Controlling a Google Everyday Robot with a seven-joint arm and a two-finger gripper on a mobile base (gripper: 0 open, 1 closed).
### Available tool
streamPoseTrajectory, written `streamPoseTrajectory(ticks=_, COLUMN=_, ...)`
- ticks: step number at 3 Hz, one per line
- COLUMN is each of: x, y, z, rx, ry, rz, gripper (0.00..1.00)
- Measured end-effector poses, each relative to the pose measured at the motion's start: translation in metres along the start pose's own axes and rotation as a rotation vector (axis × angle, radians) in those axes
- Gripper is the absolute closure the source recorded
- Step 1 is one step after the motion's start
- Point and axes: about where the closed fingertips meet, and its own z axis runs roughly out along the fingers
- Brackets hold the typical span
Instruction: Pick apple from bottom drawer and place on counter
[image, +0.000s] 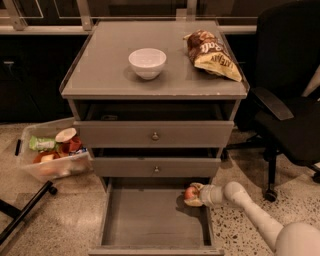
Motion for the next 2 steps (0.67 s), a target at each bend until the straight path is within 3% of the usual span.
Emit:
streamPoseTrajectory(ticks=1, x=-0.018, y=0.021, z=-0.022, rx=-0.134, ry=-0.045, rz=-0.148, gripper=1.0)
streamPoseTrajectory(ticks=2, x=-0.031, y=0.058, z=-0.044, rx=-0.313, ry=-0.071, rz=-0.3, gripper=1.0)
